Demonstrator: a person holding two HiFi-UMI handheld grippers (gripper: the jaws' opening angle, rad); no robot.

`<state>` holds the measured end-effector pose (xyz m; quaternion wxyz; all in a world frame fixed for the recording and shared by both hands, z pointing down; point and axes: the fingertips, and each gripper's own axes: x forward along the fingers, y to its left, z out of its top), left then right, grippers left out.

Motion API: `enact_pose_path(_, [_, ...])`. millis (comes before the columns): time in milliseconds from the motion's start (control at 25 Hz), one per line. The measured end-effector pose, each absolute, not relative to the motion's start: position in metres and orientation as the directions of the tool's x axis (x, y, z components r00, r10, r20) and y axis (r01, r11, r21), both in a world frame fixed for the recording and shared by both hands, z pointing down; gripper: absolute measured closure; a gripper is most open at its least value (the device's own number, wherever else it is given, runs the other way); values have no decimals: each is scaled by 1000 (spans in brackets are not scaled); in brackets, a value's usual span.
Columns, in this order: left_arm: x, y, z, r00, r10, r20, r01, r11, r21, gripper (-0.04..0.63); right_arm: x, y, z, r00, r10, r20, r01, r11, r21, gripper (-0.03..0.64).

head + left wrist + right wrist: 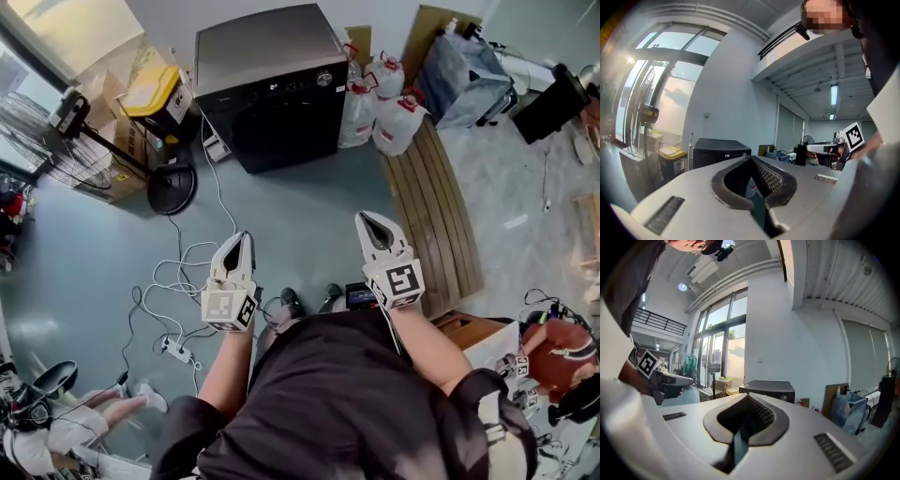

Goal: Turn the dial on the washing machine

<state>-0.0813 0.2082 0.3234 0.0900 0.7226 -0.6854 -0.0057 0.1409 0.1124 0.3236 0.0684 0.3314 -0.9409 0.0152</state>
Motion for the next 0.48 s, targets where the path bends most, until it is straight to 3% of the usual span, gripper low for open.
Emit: enact_pose_path(480, [-88, 213, 321, 99, -989, 106, -981, -79, 178, 580, 139, 113, 338, -754, -636, 167, -644, 765, 2, 595])
